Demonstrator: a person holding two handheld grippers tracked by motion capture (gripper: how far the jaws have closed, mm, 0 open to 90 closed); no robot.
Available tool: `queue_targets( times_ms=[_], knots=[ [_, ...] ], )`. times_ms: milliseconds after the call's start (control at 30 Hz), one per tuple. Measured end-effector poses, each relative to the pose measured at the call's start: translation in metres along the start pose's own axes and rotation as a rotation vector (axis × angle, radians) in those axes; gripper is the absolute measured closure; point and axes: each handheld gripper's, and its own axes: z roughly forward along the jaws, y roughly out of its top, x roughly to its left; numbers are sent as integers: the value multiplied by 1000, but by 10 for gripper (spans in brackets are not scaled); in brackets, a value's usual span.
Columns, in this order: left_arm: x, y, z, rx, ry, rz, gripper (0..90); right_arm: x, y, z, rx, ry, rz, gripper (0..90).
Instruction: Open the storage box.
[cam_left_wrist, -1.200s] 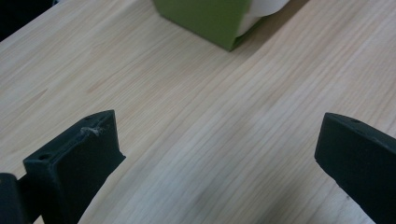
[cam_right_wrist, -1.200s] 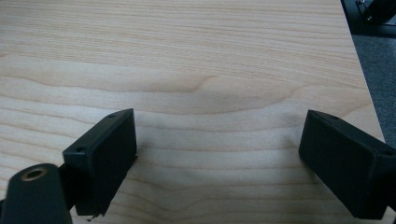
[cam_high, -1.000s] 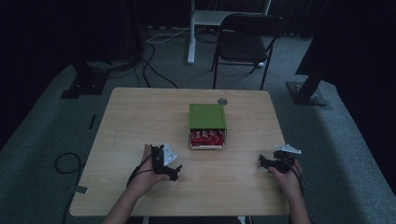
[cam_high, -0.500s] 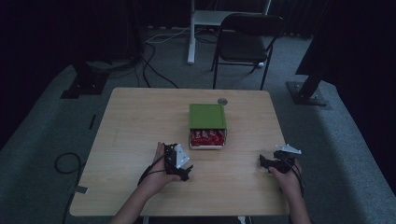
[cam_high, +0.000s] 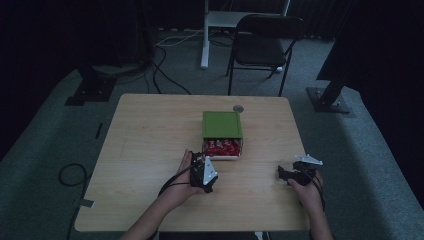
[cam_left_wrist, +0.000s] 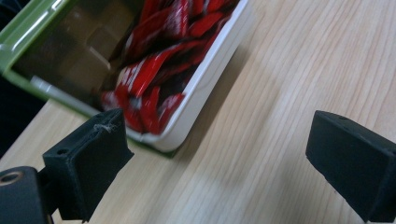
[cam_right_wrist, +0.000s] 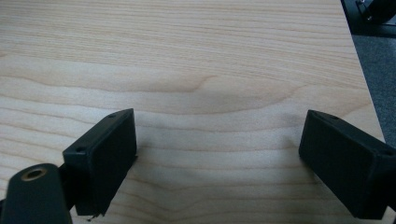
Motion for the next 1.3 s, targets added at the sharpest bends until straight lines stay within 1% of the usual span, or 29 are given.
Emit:
queue_targets(
  times_ms=[33,67,133,167,267,300,400,433,467,533,567,633,667,800,867,900,967,1000,1067,1100,1167,1233,1267,1300],
  knots=[
    [-1,2,2,-3,-3,10,64,0,0,0,0,0,0,106],
    [-1,2,2,-3,-3,10,64,0,0,0,0,0,0,106],
    [-3,5,4,2,-6,37,64,0,0,0,0,0,0,106],
    [-3,7,6,-3,-10,35,64,0,0,0,0,0,0,106],
    [-6,12,11,-6,-11,63,65,0,0,0,0,0,0,106],
    [-6,12,11,-6,-11,63,70,0,0,0,0,0,0,106],
    [-9,17,19,1,-10,112,82,0,0,0,0,0,0,106],
    [-9,17,19,1,-10,112,82,0,0,0,0,0,0,106],
    [-10,19,23,4,-11,127,82,0,0,0,0,0,0,106],
    [-10,19,23,4,-11,127,83,0,0,0,-1,0,0,106],
    [-11,20,28,15,-13,153,83,0,0,0,-1,0,0,106],
    [-11,20,31,22,-17,162,140,0,0,0,-1,0,0,106],
    [-11,20,32,23,-20,160,141,0,0,0,-1,0,0,106],
    [-11,22,36,40,-25,177,142,0,0,0,-1,0,0,106],
    [-12,23,38,55,-22,200,142,0,0,0,-1,0,0,106],
    [-13,23,38,63,-28,207,142,0,0,0,-1,0,0,106],
    [-14,23,39,68,-28,211,145,0,0,0,-1,0,0,106],
    [-15,23,40,80,-27,226,150,0,0,0,-1,0,0,106],
    [-15,23,41,100,-29,237,156,0,0,0,0,0,0,106],
    [-15,23,41,100,-29,237,159,0,0,0,-1,0,0,106],
    [-15,23,42,116,-19,260,166,0,0,0,-1,0,0,106],
    [-16,24,43,118,-14,263,182,0,0,0,0,0,0,106],
    [-17,23,43,123,8,286,197,0,0,0,-1,0,0,106],
    [-17,23,43,123,8,286,227,0,0,0,-1,0,0,106]
  ],
)
